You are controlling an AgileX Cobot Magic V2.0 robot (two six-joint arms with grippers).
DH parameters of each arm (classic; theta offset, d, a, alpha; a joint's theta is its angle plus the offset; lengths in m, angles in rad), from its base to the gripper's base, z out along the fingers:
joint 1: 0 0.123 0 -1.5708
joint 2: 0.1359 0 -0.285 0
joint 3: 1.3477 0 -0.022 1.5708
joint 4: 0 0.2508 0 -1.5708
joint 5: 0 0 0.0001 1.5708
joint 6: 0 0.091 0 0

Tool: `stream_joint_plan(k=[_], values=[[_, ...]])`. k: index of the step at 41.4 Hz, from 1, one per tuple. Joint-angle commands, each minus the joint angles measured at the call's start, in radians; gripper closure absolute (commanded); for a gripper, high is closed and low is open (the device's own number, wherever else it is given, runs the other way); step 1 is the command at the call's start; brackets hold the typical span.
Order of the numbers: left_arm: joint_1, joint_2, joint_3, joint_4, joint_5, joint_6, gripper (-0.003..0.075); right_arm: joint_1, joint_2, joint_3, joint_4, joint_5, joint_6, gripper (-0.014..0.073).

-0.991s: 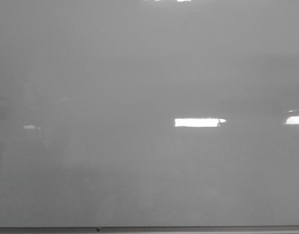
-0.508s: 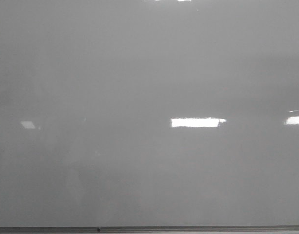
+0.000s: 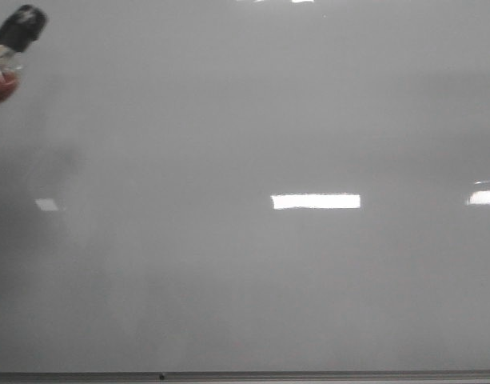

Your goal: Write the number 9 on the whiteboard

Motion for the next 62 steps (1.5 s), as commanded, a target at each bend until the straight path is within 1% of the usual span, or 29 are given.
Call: stream_joint_plan(k=[1,4,8,12,17,19,24,30,38,43,49,51,54,56,57,58,62], values=[[-0.101,-0.026,-0.035,-0.138,0.004,0.24,0.0739,0.023,0.064,-0.072,0.145,0.012,-0.161,0.0068],[-0.177,-0.026,-0.035,-0.159,0.015,0.37,0.0739,0.058,0.104,-0.106,0.247,0.091,-0.294,0.0068],[-0.267,-0.026,-0.035,-0.159,0.019,0.458,0.0739,0.115,0.167,-0.155,0.364,0.228,-0.472,0.0068],[-0.343,-0.026,-0.035,-0.159,0.023,0.488,0.0739,0.18,0.234,-0.199,0.483,0.333,-0.64,0.0068],[-0.407,-0.026,-0.035,-0.159,0.023,0.488,0.0739,0.268,0.307,-0.245,0.619,0.361,-0.776,0.0068],[-0.423,-0.026,-0.035,-0.159,0.023,0.49,0.0739,0.303,0.343,-0.267,0.648,0.359,-0.809,0.0068],[-0.45,-0.026,-0.035,-0.159,0.023,0.49,0.0739,0.385,0.444,-0.334,0.667,0.347,-0.84,0.0068],[-0.451,-0.026,-0.035,-0.159,0.023,0.49,0.0739,0.479,0.565,-0.417,0.667,0.317,-0.875,0.0068],[-0.451,-0.026,-0.035,-0.159,0.023,0.49,0.0739,0.584,0.698,-0.506,0.667,0.277,-0.891,0.0068],[-0.451,-0.026,-0.035,-0.159,0.023,0.49,0.0739,0.619,0.766,-0.543,0.667,0.276,-0.913,0.0068],[-0.451,-0.026,-0.035,-0.159,0.012,0.49,0.0739,0.634,0.834,-0.573,0.672,0.288,-0.914,0.0071],[-0.451,-0.026,-0.035,-0.159,0.008,0.49,0.0739,0.634,0.848,-0.582,0.676,0.292,-0.914,0.0096],[-0.451,-0.026,-0.035,-0.159,0.003,0.49,0.0739,0.634,0.86,-0.591,0.678,0.298,-0.914,0.0193],[-0.451,-0.026,-0.035,-0.157,0.001,0.49,0.0739,0.634,0.862,-0.596,0.679,0.309,-0.914,0.0298],[-0.451,-0.026,-0.035,-0.157,0.001,0.49,0.0739,0.634,0.862,-0.598,0.679,0.313,-0.914,0.0325],[-0.451,-0.026,-0.035,-0.157,-0.002,0.49,0.0739,0.634,0.862,-0.599,0.679,0.316,-0.914,0.0377],[-0.451,-0.026,-0.035,-0.155,-0.019,0.49,0.0738,0.634,0.862,-0.601,0.678,0.335,-0.914,0.0521]])
